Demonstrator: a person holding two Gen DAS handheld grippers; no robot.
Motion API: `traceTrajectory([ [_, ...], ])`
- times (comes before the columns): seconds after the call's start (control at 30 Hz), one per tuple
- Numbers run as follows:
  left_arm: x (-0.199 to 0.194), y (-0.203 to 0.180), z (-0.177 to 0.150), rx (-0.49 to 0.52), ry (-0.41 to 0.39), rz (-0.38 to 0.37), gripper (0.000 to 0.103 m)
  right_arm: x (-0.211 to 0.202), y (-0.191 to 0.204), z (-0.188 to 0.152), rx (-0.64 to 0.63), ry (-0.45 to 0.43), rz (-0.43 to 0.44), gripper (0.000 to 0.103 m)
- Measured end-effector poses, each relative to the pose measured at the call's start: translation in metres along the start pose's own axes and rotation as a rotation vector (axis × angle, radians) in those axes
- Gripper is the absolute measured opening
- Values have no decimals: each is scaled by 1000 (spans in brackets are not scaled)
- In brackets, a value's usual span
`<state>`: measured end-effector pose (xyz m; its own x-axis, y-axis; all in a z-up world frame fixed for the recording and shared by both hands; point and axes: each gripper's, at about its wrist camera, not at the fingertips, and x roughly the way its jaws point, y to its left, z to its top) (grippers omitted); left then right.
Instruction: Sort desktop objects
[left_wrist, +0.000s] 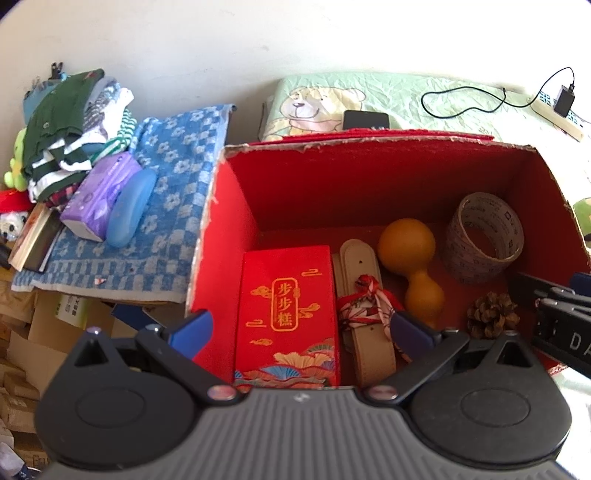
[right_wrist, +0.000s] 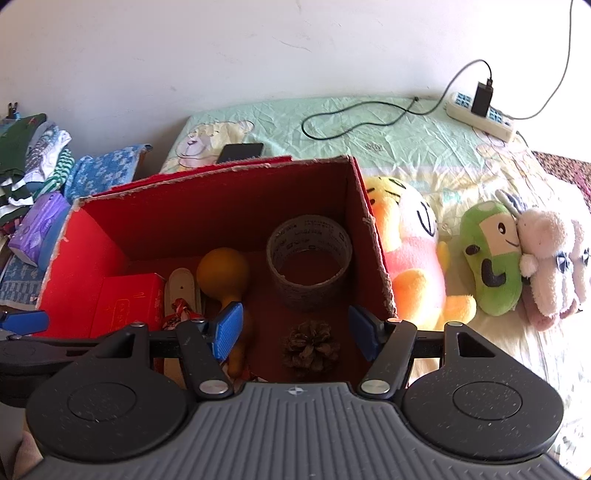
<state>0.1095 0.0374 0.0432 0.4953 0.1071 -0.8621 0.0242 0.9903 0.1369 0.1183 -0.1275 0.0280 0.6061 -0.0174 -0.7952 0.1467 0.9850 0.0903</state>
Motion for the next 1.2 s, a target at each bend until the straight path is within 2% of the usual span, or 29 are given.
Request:
traceTrajectory([
  [0.37, -42, -9, -20, -70, -47, 88, 102, -32, -8, -5, -67, -54, 116, 65],
  [0.57, -56, -21, -42, -110, -27, 115, 102, -48, -16, -18, -114, -68, 147, 65],
  [0.93, -52, -40, -92, -180, 63, 122, 102, -47, -34, -53, -183, 3, 182, 65],
  [1.2, -37, -40, -119, -180, 130, 107, 102, -36, -33, -76, -224, 94, 179, 66],
])
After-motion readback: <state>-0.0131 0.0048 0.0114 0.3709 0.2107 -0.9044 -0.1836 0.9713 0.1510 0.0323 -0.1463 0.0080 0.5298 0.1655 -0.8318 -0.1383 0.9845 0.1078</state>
